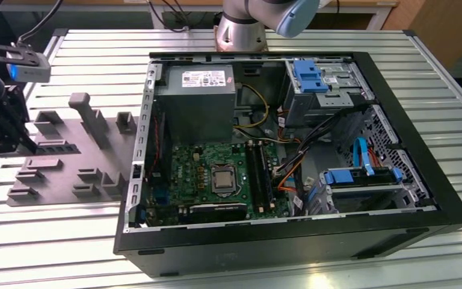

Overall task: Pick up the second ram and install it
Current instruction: 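Pick up the second ram and move it above second insertion slot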

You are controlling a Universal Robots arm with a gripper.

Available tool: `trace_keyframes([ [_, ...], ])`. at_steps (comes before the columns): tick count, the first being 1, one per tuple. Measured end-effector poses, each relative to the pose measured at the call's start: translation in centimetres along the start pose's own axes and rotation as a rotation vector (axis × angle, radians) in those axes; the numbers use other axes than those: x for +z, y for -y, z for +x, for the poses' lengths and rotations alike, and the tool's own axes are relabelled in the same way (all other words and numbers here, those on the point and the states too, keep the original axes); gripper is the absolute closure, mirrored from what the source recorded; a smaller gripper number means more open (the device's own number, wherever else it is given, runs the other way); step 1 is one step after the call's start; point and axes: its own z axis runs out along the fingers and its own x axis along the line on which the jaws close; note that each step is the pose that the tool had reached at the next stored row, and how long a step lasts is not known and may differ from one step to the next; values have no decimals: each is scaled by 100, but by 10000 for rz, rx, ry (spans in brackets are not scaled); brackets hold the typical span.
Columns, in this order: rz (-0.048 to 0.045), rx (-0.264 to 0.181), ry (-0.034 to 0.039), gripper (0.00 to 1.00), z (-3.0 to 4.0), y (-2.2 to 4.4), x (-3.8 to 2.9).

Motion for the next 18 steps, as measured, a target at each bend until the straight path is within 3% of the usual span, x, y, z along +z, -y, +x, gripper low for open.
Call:
trace_keyframes([
  [18,0,0,0,86,-7,0,-120],
])
